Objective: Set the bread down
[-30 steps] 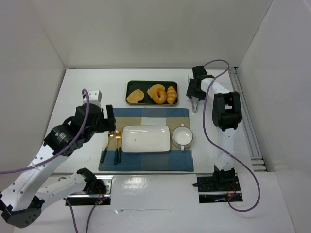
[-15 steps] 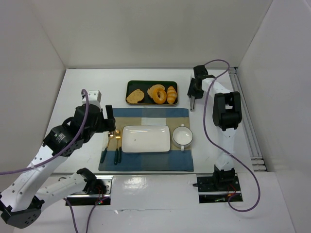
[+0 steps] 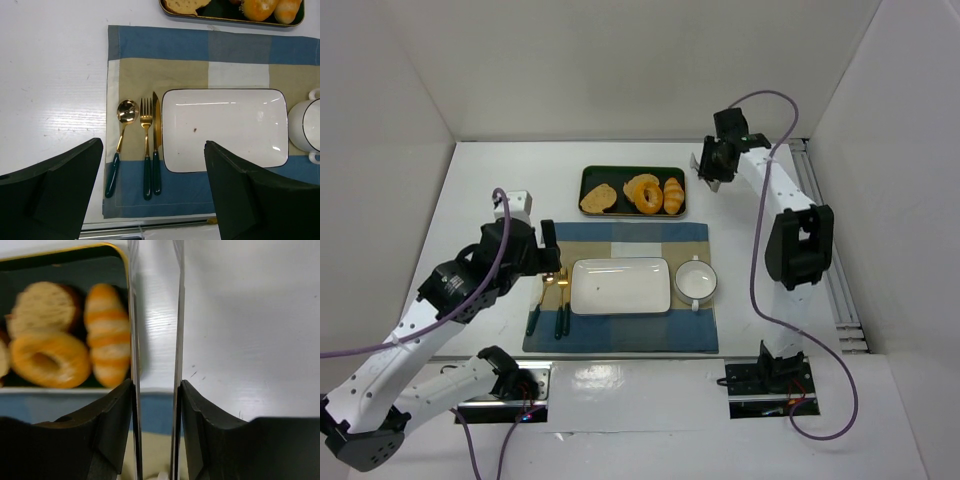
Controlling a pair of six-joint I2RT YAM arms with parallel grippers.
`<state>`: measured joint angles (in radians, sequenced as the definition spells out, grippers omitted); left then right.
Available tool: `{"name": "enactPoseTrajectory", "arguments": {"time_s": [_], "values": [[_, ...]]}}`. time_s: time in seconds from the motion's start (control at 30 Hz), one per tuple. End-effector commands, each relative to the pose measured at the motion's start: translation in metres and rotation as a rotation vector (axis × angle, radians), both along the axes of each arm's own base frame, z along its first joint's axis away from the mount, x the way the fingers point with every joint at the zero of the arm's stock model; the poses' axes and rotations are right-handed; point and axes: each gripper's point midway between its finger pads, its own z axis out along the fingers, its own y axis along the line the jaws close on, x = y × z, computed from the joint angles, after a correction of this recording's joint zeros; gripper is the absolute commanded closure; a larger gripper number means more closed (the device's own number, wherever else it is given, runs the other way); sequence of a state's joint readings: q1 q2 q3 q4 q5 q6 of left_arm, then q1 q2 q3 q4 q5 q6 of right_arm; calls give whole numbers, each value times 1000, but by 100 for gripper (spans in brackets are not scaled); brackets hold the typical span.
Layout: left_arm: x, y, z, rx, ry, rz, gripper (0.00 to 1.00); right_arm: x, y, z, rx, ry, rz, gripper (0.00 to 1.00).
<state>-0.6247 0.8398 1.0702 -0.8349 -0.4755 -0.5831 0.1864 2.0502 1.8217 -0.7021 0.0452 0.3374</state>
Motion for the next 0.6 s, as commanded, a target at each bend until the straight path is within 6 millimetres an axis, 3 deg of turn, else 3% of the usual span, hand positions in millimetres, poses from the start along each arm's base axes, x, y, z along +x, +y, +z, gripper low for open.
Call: {"name": "enactPoseTrajectory", "arguments": {"time_s": [0.0,0.07,0.23,0.37,0.4,0.57], "values": [[7,-4,10,-45,-59,14,4,-17,15,101,-6,-179,59,52],[11,-6,11,-56,-74,14,4,-30,20,123,-6,-219,85,52],[12,-12,10,-81,-90,-3,4,-67,36,142,-3,-224,159,52],[12,-16,9,-99,-94,-20,4,-95,37,152,-4,-240,187,52],[12,-16,9,-99,-94,-20,4,-104,39,142,-9,-215,211,52],[9,-18,7,-115,-96,-37,4,-126,33,134,-12,-236,239,52]]}}
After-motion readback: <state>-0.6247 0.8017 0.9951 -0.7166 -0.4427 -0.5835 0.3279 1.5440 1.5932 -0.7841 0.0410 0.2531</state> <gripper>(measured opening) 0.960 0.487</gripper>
